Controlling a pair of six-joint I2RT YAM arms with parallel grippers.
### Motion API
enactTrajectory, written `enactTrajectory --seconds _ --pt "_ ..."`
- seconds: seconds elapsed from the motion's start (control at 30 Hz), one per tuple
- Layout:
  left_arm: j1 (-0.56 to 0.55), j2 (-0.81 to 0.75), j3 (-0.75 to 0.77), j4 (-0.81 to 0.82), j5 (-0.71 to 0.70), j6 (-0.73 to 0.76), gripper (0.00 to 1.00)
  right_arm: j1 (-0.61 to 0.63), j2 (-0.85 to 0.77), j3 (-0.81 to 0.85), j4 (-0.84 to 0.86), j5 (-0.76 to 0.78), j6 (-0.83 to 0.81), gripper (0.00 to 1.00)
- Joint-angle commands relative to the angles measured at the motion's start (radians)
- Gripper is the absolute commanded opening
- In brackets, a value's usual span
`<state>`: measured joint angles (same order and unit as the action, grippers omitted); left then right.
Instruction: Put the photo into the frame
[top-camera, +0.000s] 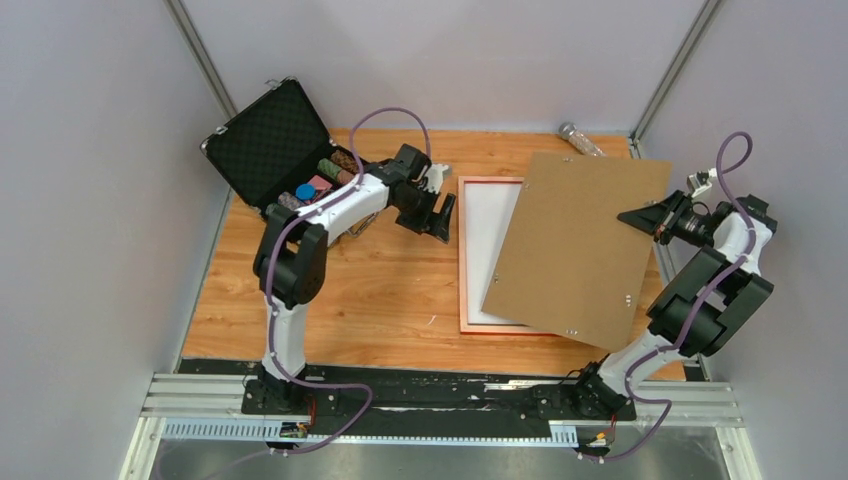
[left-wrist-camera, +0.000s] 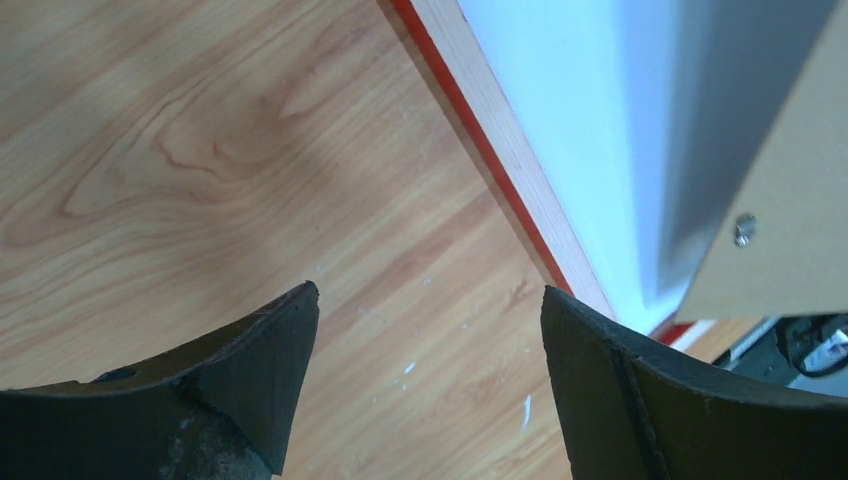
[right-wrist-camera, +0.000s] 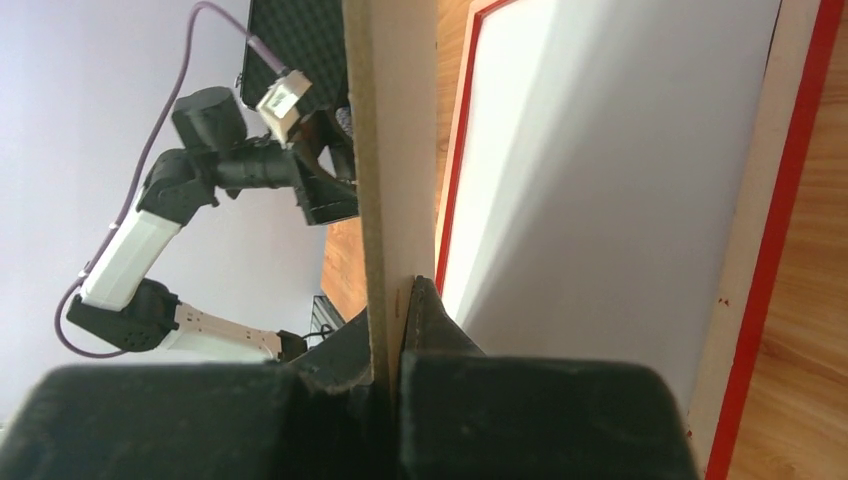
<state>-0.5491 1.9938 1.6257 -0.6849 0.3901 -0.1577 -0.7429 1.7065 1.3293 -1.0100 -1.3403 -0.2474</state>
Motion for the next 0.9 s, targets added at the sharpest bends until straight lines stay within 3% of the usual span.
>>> enactTrajectory --seconds 0.0,0.23,0.37,0.73,0.87 --pt "-0.034 0.082 0.101 0.038 -0.072 -0.131 0.88 -0.020 0.007 0.034 -0.148 -0.105 -0.129 0.00" --pt "-0.069 0.186 0.164 0.043 -0.041 -0.201 0.77 -0.065 0.060 0.035 -0.263 -0.117 -0.261 0.00" --pt "-0.090 0.212 0.170 0.054 -0.035 -0.233 0.76 -0.083 0.098 0.048 -0.336 -0.120 -0.339 0.00" --pt "-0.149 0.263 0.190 0.059 -0.055 -0.269 0.68 -0.098 0.095 0.027 -0.344 -0.112 -0.366 0.00" --pt "-0.151 0.269 0.188 0.066 -0.054 -0.273 0.59 -0.098 0.093 0.024 -0.343 -0.110 -0.367 0.00"
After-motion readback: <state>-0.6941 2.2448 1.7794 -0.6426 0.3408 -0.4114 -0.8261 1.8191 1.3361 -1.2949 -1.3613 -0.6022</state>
